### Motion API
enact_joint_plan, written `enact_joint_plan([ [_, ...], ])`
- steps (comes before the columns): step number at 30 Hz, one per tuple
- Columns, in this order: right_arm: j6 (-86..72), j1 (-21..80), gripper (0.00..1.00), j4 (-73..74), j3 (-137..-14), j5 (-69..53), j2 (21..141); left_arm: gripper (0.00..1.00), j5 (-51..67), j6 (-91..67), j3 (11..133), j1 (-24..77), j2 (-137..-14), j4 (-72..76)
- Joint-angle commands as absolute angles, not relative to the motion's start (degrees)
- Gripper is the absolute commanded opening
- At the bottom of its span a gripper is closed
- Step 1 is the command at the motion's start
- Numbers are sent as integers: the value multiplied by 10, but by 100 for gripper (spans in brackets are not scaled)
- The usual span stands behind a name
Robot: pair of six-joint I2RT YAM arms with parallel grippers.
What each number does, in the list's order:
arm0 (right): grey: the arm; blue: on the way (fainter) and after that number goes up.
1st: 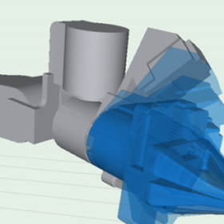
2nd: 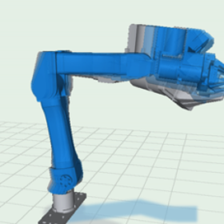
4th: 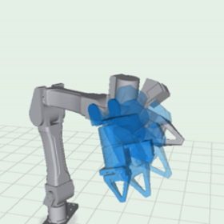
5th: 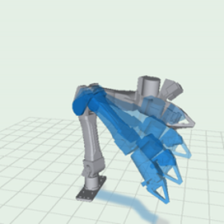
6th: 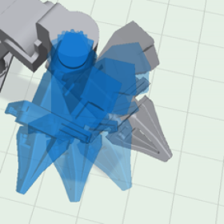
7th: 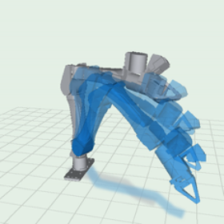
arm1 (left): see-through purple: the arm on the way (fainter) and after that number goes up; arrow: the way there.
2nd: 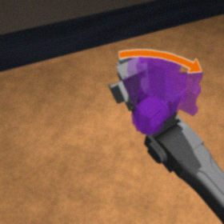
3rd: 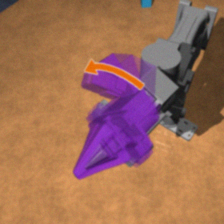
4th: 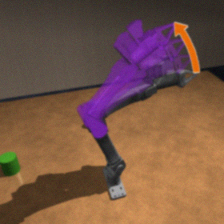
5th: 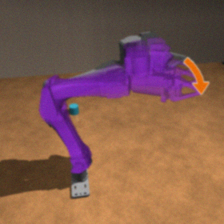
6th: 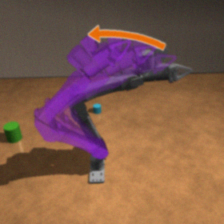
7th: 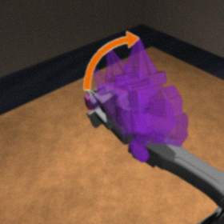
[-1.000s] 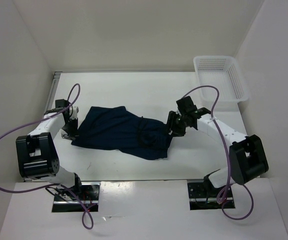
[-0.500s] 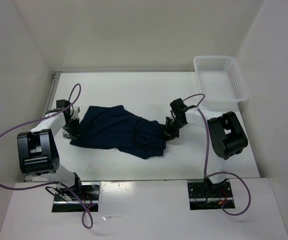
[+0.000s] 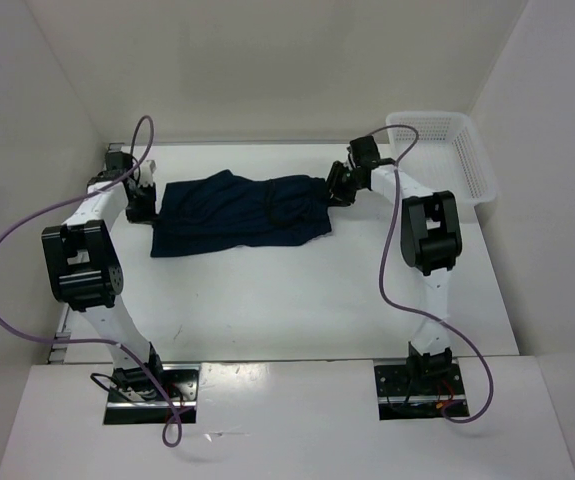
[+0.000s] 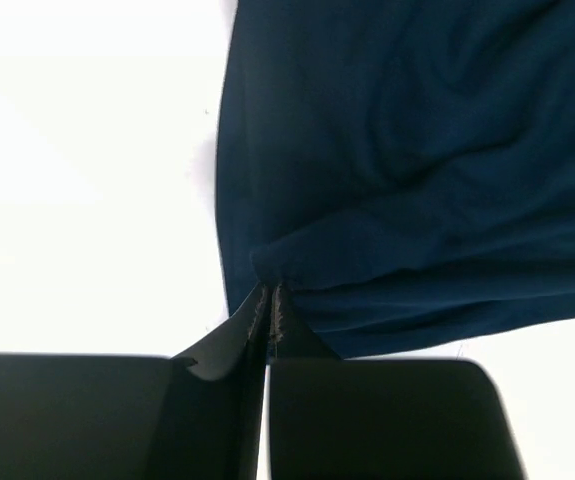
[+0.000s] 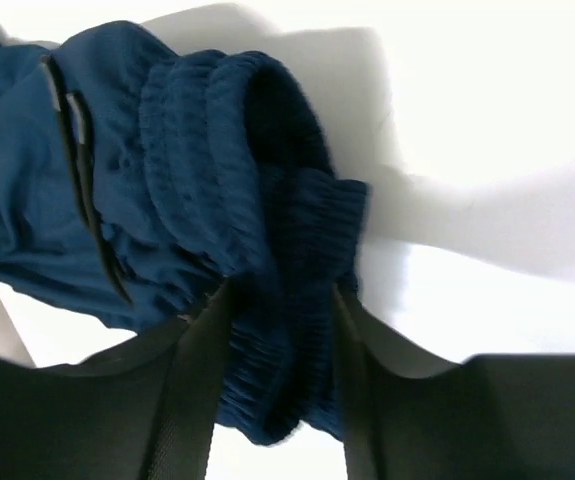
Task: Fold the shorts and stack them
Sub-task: Fold the shorts
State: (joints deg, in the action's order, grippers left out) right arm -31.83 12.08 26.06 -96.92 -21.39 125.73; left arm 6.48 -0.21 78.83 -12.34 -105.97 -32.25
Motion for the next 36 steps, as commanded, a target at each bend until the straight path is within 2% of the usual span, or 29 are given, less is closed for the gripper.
enact_joint_plan([
  [1,-281,99,49,265,-1012,-227,1258,0,84,0,811,-117,-1074,-326],
  [5,-269,94,56,232,-959,-210,1182,0,96,0,752,-112,-1039,-314],
  [8,-269,113,56,220,-919,-192,1143,0,102,0,729,-112,-1032,-314],
  [17,-301,136,56,242,-915,-234,1169,0,107,0,716,-112,-1032,-314],
  [25,-314,142,56,267,-930,-222,1195,0,107,0,711,-112,-1027,-314],
  [28,-319,142,54,286,-944,-234,1208,0,107,0,711,-112,-1027,-314],
  [31,-319,142,47,292,-944,-240,1216,0,102,0,717,-112,-1027,-314],
  [32,-319,142,35,282,-937,-246,1216,0,102,0,717,-112,-1027,-314],
  [36,-319,142,0,227,-931,-240,1174,0,79,0,758,-112,-1027,-302],
])
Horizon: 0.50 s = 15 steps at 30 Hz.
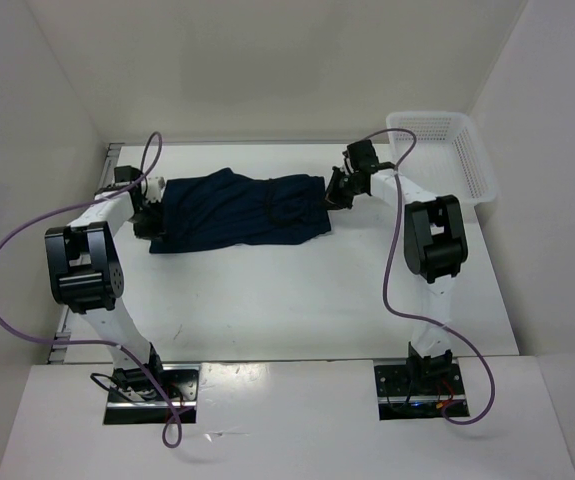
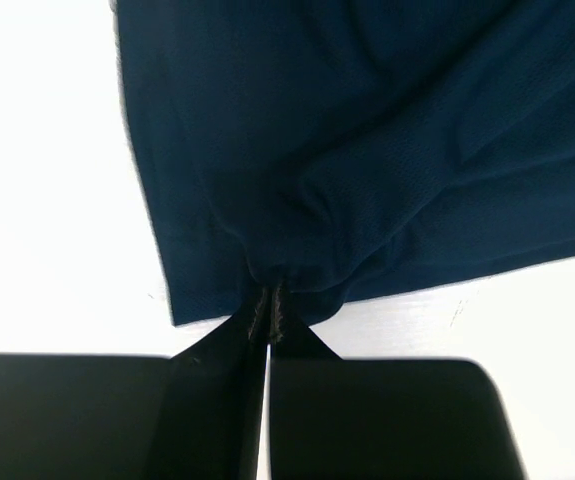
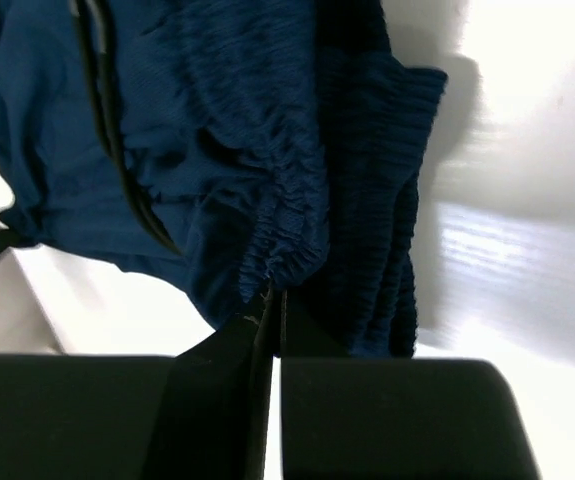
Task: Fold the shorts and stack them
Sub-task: Fold the shorts
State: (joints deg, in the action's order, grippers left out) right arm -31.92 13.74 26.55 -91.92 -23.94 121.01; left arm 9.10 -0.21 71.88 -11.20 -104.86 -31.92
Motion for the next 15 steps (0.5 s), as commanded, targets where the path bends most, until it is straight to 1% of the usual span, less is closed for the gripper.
enact_joint_plan([
  [1,-306,142,0,221,-941,-230,1169,0,74,0,774,-112,-1032,-296],
  [4,-278,142,0,215,-988,-194,1161,0,55,0,858,-112,-1038,-290],
  [6,-251,142,0,228,-1032,-194,1161,0,49,0,920,-112,-1038,-285],
  [8,-238,142,0,228,-1042,-210,1147,0,49,0,947,-112,-1038,-290],
  [9,-238,142,0,228,-1030,-215,1137,0,49,0,947,-112,-1030,-295],
  [11,-238,142,0,199,-963,-215,1096,0,44,0,925,-112,-1007,-295],
  [12,-238,142,0,188,-935,-215,1080,0,44,0,903,-112,-998,-295],
  [13,-245,142,0,171,-879,-215,1052,0,24,0,853,-112,-982,-283],
  [15,-250,142,0,165,-832,-215,1031,0,4,0,805,-112,-976,-278],
])
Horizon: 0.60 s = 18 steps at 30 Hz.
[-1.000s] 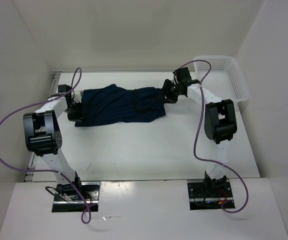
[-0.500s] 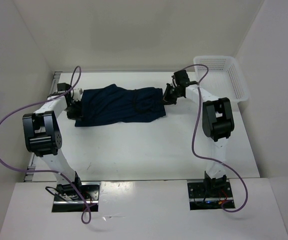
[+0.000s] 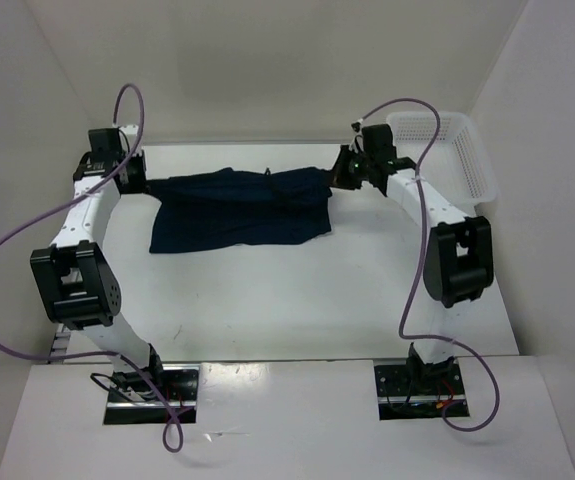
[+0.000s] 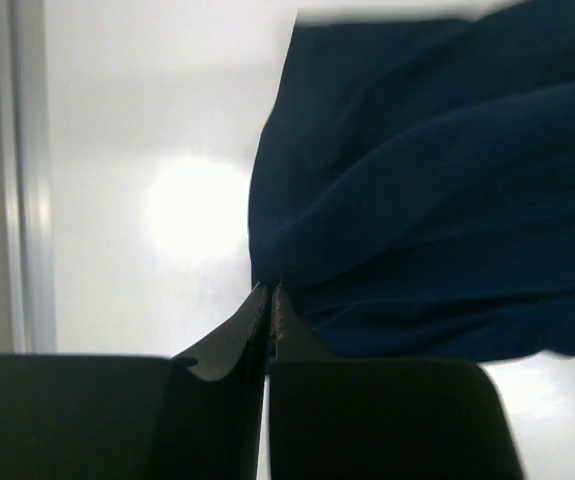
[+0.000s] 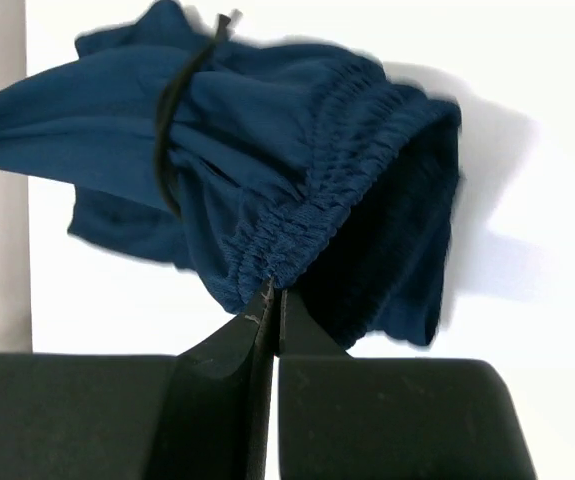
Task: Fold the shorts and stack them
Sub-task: Fold the shorts
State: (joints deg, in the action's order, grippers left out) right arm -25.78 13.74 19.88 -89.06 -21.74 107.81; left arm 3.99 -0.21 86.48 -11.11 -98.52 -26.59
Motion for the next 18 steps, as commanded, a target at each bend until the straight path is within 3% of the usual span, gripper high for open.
enact_joint_plan([
  [1,-257,142,0,158,-791,-215,1015,0,-9,0,788,-112,-970,-278],
  [6,-296,147,0,141,-682,-221,1001,0,-21,0,689,-129,-970,-259],
  [13,-310,147,0,147,-673,-211,1070,0,-21,0,640,-129,-991,-239],
  [16,-316,147,10,153,-673,-219,1077,0,-21,0,635,-129,-991,-239],
  [17,-316,147,23,153,-673,-227,1082,0,-21,0,635,-129,-991,-239],
  [18,-316,147,30,153,-673,-227,1082,0,-21,0,629,-129,-991,-239],
])
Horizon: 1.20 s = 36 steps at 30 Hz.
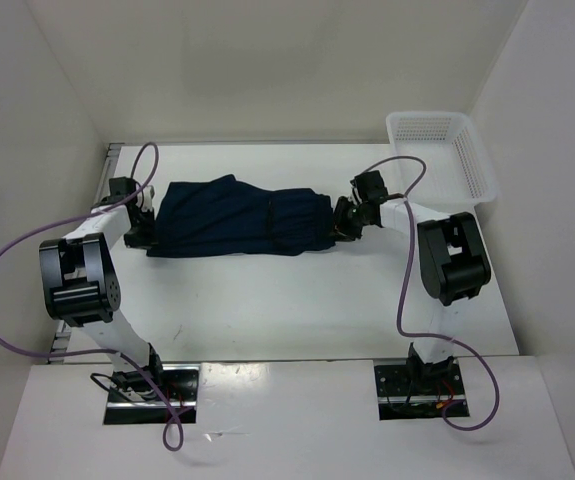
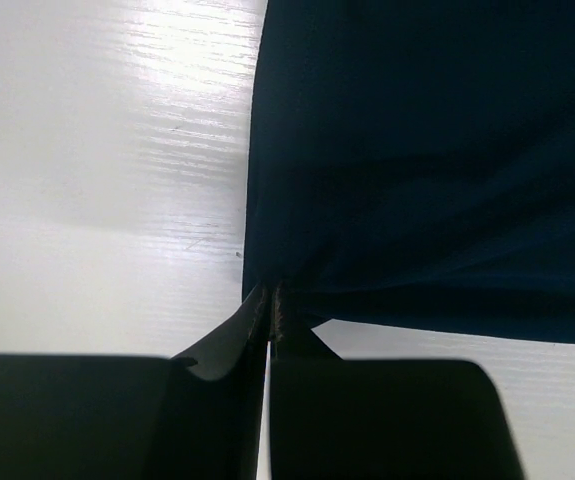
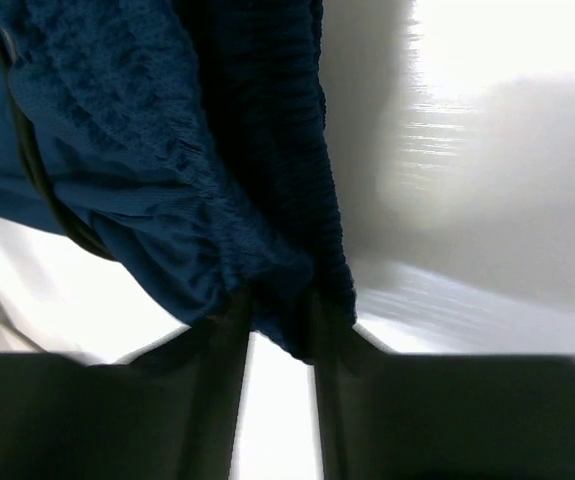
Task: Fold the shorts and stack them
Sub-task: Fold the shorts
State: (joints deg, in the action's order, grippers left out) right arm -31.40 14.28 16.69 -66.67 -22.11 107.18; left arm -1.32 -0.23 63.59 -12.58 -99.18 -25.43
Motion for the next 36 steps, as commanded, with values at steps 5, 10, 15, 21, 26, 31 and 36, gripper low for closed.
enact_joint_plan([
  [5,-337,147,62,164,-653,-220,1064,18,10,0,635,-129,-977,-272],
  [10,-391,153,69,141,-621,-207,1048,40,79,0,692,-136,-961,-324],
  [15,-391,172,69,178,-660,-174,1101,53,127,0,751,-142,-982,-294],
  [21,-396,172,53,178,-665,-168,1124,55,127,0,894,-142,-1125,-280],
  [26,-409,172,17,178,-655,-140,1124,58,104,0,975,-106,-1207,-247],
  [31,-409,172,5,184,-660,-140,1129,59,66,0,1055,-87,-1293,-253],
  [36,-409,161,0,194,-660,-120,1116,60,42,0,1082,-82,-1330,-247],
])
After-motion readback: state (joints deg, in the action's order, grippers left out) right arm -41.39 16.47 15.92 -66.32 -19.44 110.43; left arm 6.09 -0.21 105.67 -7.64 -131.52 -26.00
